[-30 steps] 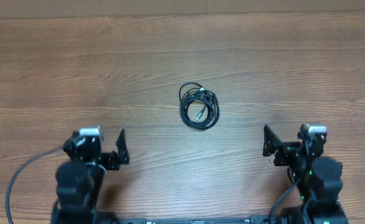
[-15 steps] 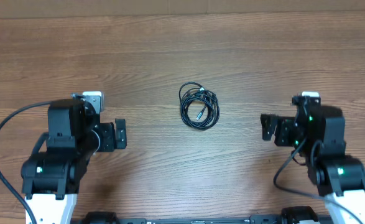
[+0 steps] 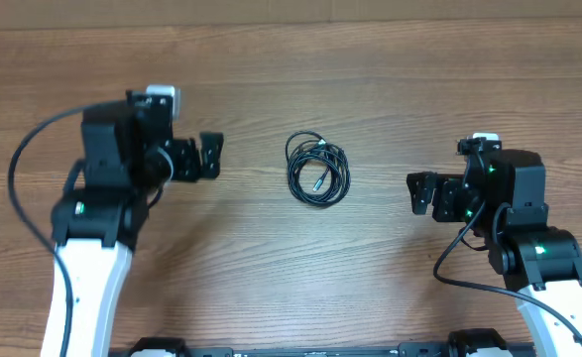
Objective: Untangle cables
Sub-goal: 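Move the left gripper forward over the black cable bundle, then grasp the black cable bundle with the left gripper and lift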
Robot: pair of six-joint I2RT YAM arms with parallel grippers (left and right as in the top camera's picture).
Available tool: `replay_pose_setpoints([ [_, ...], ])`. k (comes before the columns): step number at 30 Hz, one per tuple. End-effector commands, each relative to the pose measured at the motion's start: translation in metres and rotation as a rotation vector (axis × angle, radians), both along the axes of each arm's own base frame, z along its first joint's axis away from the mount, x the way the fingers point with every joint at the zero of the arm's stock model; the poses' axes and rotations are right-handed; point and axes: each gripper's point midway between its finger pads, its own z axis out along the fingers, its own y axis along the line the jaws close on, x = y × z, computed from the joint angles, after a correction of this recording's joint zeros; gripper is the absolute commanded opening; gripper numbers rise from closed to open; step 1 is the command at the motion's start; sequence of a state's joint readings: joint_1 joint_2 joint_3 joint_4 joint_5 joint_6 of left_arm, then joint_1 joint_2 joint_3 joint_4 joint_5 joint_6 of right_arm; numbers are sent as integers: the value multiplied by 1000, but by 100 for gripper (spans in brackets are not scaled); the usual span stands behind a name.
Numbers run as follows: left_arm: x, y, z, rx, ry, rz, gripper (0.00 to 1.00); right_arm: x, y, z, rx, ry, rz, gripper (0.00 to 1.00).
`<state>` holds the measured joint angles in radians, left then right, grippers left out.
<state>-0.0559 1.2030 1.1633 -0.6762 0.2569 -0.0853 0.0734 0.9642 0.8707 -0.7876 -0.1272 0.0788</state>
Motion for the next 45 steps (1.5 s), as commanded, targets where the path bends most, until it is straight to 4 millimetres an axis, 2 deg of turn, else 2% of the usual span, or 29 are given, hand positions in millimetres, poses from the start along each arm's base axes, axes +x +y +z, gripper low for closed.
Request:
replay_pose_setpoints([
  [1, 22, -30, 7, 6, 9, -117, 100, 4, 3, 15, 15, -36, 6, 100],
  [4, 40, -55, -2, 86, 45, -201, 100, 4, 3, 15, 14, -37, 6, 100],
  [7, 50, -81, -20, 165, 75, -293, 100, 4, 3, 15, 14, -37, 6, 100],
  [12, 54, -118, -70, 261, 147, -411, 98, 4, 3, 15, 14, -36, 6, 100],
  [18, 56, -154, -133, 270, 248, -499, 90, 5, 3, 15, 14, -41, 5, 100],
  [20, 56, -162, -152, 275, 274, -517, 84, 5, 3, 15, 15, -40, 6, 100],
  [23, 55, -169, -179, 286, 316, -536, 83, 5, 3, 15, 15, -40, 6, 100],
  [26, 55, -170, -201, 300, 354, -538, 79, 5, 3, 15, 15, -40, 6, 100],
  [29, 54, -169, -216, 305, 383, -540, 75, 5, 3, 15, 15, -40, 6, 100],
  [32, 53, -168, -225, 310, 403, -542, 65, 5, 3, 15, 15, -40, 6, 100],
  [36, 49, -167, -233, 314, 428, -543, 43, 5, 3, 15, 15, -40, 6, 100],
  [39, 49, -166, -232, 311, 434, -537, 18, 5, 3, 15, 15, -40, 6, 100],
  [40, 49, -166, -231, 309, 434, -535, 6, 5, 3, 15, 15, -40, 6, 100],
  [42, 48, -167, -225, 307, 437, -536, 4, 5, 3, 15, 15, -41, 6, 100],
  [45, 49, -172, -196, 270, 442, -531, 4, 5, 4, 16, 25, -42, -3, 100],
])
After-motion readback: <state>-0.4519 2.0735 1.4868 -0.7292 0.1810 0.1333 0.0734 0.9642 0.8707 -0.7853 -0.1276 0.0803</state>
